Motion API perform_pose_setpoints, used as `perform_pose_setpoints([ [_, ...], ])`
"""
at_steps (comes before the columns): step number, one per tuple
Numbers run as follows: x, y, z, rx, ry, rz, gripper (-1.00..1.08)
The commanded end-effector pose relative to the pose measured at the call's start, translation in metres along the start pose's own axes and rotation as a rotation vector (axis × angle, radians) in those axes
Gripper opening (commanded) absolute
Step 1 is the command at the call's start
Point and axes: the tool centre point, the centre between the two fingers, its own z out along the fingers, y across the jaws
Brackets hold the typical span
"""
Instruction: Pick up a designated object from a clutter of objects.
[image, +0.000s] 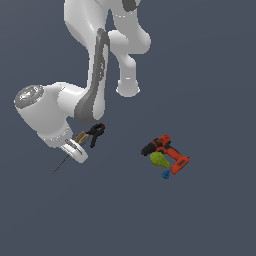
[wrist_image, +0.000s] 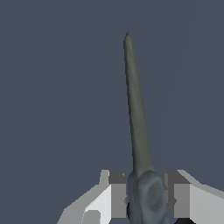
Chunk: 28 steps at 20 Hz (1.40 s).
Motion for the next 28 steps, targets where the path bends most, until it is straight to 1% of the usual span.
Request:
perform_pose_setpoints([
  [1, 0.005, -0.005, -0.028, -0.001, 0.001, 0.001, -1.0],
  [10, 0.025, -0.025, -0.123, -0.002, 0.001, 0.001, -1.0],
  [16, 0.037, -0.037, -0.179, -0.001, 0.001, 0.0, -1.0],
  [23, 0.049, -0.048, -0.227, 0.0, 0.001, -0.001, -1.0],
  [28, 0.055, -0.054, -0.25, 0.0, 0.001, -0.002, -1.0],
])
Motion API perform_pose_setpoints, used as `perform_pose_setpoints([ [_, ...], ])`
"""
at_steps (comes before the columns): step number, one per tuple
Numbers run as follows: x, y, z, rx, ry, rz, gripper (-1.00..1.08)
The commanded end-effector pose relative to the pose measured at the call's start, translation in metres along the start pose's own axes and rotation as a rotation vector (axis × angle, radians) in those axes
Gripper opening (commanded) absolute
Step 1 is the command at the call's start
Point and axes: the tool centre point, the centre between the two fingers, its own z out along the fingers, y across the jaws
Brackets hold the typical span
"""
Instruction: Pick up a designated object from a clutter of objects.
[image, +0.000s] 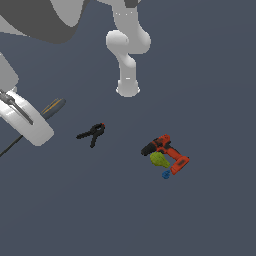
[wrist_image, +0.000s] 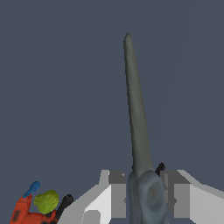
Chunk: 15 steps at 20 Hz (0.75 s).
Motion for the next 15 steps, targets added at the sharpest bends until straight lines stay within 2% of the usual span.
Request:
perform_pose_setpoints([
  [1, 0.003, -0.002, -0.01, 0.0, 0.0, 0.0, -1.0],
  [15, 0.009, -0.007, -0.029, 0.001, 0.0, 0.0, -1.0],
])
